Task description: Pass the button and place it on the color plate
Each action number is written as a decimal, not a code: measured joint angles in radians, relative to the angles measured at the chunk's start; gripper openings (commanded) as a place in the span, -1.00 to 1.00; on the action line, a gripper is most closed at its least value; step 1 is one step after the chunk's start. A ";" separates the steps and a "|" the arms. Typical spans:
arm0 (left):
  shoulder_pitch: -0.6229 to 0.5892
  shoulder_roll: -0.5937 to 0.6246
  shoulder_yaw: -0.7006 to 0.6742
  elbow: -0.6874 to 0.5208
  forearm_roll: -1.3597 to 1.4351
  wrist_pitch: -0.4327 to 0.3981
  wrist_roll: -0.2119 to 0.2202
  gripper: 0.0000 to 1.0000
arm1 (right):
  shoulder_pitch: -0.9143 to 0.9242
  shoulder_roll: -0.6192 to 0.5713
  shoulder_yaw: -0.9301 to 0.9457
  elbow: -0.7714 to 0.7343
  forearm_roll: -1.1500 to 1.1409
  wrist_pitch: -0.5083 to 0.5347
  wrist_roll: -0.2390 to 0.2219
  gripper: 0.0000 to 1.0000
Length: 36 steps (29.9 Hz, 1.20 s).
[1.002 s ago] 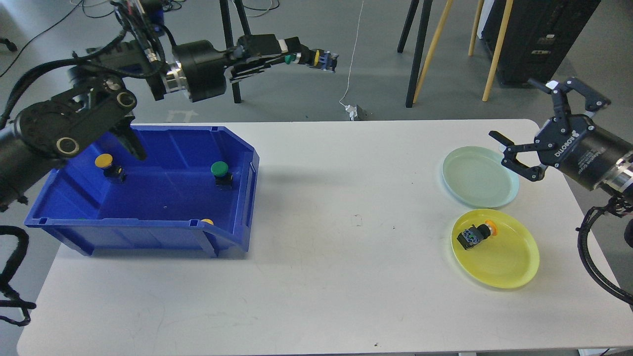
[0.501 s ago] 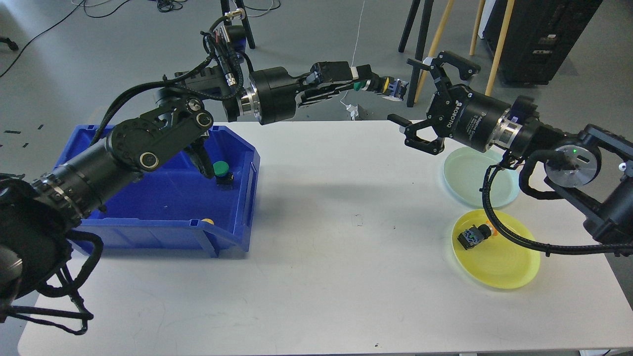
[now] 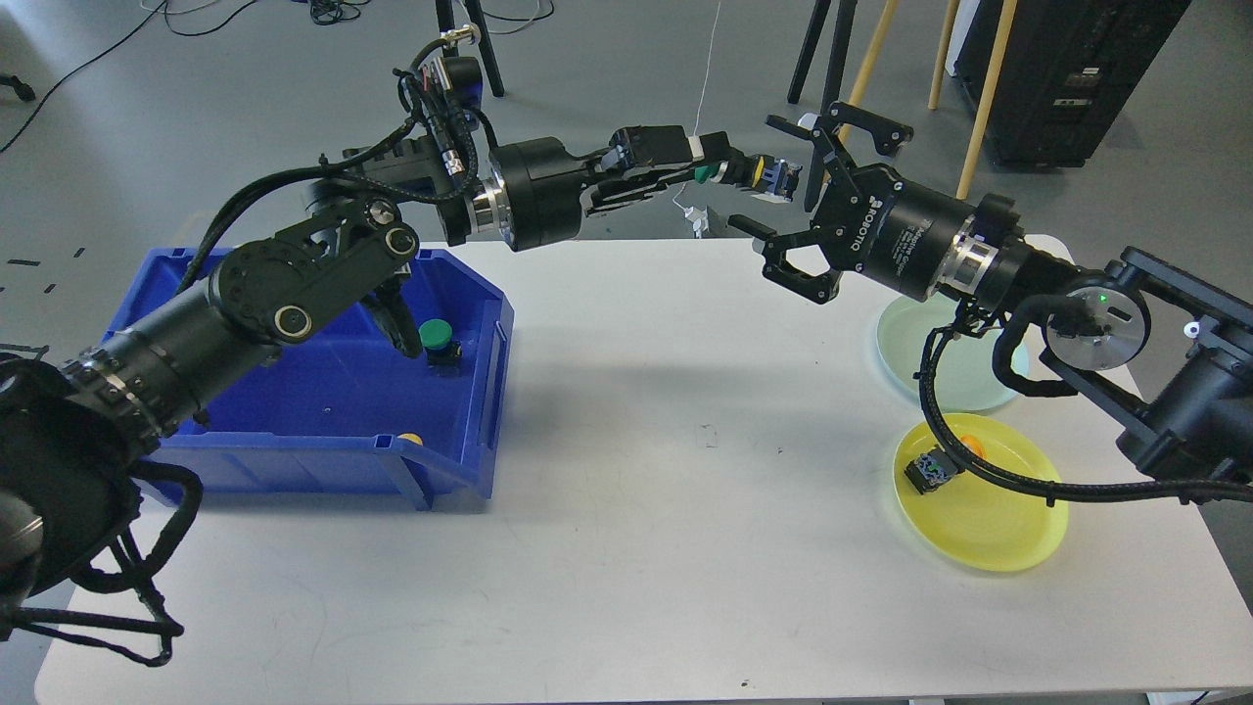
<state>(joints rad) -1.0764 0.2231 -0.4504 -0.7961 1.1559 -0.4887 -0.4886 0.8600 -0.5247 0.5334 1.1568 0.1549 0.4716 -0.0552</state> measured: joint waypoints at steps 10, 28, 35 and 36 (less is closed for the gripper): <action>0.001 0.006 -0.005 0.000 -0.006 0.000 0.000 -0.85 | -0.002 0.006 0.001 -0.002 0.001 0.002 0.003 -0.98; 0.023 0.024 -0.024 0.000 -0.207 0.000 0.000 0.93 | -0.097 0.002 0.117 -0.141 0.099 -0.131 0.011 -0.98; 0.023 0.029 -0.022 0.000 -0.220 0.000 0.000 0.93 | -0.143 0.055 0.169 -0.337 0.277 -0.540 -0.001 -0.96; 0.023 0.029 -0.022 0.000 -0.220 0.000 0.000 0.93 | -0.143 0.064 0.166 -0.361 0.282 -0.587 -0.007 -0.94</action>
<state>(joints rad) -1.0538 0.2524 -0.4723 -0.7962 0.9357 -0.4886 -0.4887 0.7167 -0.4608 0.6998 0.7959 0.4370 -0.1156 -0.0621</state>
